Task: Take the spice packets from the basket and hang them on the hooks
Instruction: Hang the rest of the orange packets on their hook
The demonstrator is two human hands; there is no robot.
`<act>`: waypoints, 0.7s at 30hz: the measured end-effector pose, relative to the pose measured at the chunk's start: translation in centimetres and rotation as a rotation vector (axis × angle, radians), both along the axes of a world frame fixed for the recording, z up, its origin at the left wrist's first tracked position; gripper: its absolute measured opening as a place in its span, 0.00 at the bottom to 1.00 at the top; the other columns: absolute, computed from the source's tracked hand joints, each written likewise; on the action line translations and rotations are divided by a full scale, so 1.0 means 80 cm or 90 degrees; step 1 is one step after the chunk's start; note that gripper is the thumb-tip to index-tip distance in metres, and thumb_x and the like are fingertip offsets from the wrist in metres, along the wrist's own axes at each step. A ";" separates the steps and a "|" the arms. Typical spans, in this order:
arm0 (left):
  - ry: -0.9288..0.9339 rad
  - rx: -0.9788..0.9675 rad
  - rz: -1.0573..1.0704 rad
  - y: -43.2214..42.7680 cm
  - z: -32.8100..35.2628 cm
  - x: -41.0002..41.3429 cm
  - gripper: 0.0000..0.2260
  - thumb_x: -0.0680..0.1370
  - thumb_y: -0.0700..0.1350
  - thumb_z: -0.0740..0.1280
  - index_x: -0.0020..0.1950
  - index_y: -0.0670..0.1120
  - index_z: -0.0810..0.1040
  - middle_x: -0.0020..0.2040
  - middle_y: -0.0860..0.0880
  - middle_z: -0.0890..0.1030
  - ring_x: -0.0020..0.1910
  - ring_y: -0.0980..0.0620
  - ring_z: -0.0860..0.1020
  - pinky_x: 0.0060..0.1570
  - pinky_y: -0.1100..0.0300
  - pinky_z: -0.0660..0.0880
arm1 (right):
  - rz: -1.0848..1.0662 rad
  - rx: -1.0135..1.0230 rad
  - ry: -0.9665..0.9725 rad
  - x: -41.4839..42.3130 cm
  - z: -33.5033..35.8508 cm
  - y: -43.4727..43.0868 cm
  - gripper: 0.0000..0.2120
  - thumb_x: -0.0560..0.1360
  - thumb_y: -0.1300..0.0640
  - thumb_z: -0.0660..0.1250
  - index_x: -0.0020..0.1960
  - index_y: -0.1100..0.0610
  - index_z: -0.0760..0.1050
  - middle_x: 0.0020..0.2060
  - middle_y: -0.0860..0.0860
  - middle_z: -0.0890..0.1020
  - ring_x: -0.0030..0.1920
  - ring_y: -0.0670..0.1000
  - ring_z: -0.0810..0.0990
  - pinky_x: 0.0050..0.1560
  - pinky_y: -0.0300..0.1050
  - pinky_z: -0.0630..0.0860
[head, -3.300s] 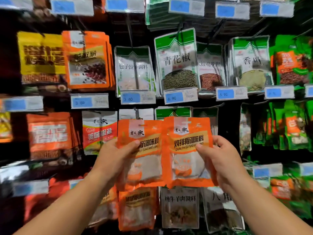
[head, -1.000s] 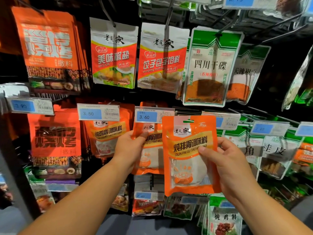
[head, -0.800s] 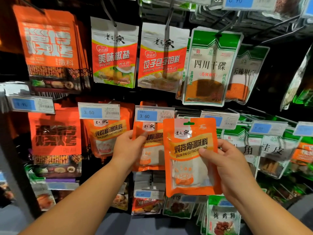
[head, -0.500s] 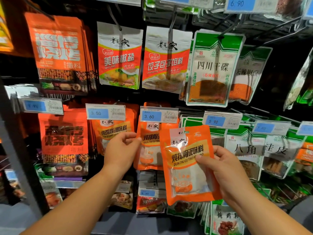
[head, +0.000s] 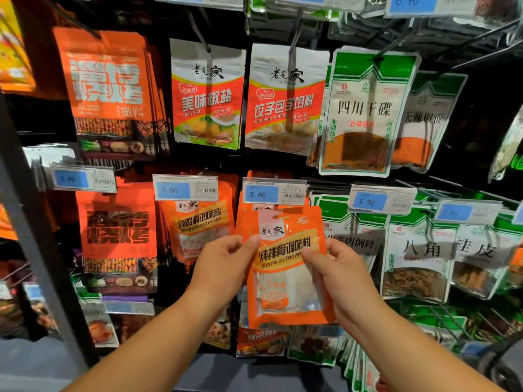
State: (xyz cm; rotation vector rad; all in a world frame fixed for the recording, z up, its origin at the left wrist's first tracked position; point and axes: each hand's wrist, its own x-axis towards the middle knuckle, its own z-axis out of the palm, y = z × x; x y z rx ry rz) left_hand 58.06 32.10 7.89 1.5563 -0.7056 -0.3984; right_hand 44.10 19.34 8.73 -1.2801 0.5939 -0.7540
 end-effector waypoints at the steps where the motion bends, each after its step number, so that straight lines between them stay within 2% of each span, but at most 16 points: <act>1: 0.005 -0.006 0.008 -0.001 0.001 0.002 0.16 0.82 0.54 0.67 0.45 0.44 0.85 0.43 0.48 0.88 0.44 0.45 0.86 0.54 0.42 0.82 | -0.002 -0.004 0.003 0.003 0.001 -0.001 0.04 0.80 0.64 0.67 0.54 0.64 0.79 0.45 0.59 0.88 0.43 0.56 0.88 0.36 0.45 0.83; 3: 0.008 -0.021 0.024 -0.003 0.004 0.005 0.16 0.82 0.53 0.67 0.43 0.43 0.85 0.42 0.48 0.88 0.44 0.46 0.86 0.53 0.41 0.82 | -0.001 0.001 -0.001 0.011 0.000 -0.002 0.05 0.82 0.62 0.66 0.53 0.63 0.79 0.43 0.58 0.88 0.42 0.55 0.88 0.36 0.45 0.82; 8: 0.017 -0.037 0.054 -0.012 0.007 0.012 0.16 0.82 0.53 0.66 0.45 0.44 0.87 0.43 0.49 0.88 0.44 0.48 0.87 0.53 0.41 0.82 | -0.026 -0.032 0.005 0.026 -0.005 -0.013 0.09 0.83 0.58 0.65 0.51 0.62 0.81 0.45 0.58 0.88 0.48 0.59 0.88 0.51 0.56 0.83; 13: 0.025 -0.038 0.064 -0.020 0.006 0.017 0.16 0.82 0.53 0.66 0.44 0.45 0.87 0.43 0.51 0.88 0.44 0.51 0.86 0.55 0.43 0.82 | -0.035 -0.051 0.020 0.034 -0.010 -0.021 0.15 0.85 0.54 0.62 0.50 0.63 0.82 0.45 0.58 0.88 0.51 0.61 0.87 0.58 0.61 0.81; 18: 0.026 -0.038 0.073 -0.026 0.004 0.025 0.17 0.82 0.54 0.66 0.44 0.45 0.87 0.43 0.47 0.88 0.44 0.47 0.86 0.54 0.40 0.82 | -0.042 -0.044 0.015 0.040 -0.009 -0.028 0.15 0.84 0.53 0.63 0.48 0.61 0.82 0.43 0.58 0.88 0.49 0.61 0.87 0.55 0.59 0.83; 21: 0.000 -0.036 0.086 -0.032 0.003 0.028 0.16 0.83 0.52 0.65 0.43 0.46 0.87 0.42 0.49 0.88 0.42 0.50 0.86 0.51 0.43 0.83 | -0.054 -0.053 0.012 0.045 -0.008 -0.032 0.15 0.84 0.53 0.63 0.46 0.59 0.82 0.43 0.57 0.88 0.48 0.60 0.87 0.55 0.59 0.82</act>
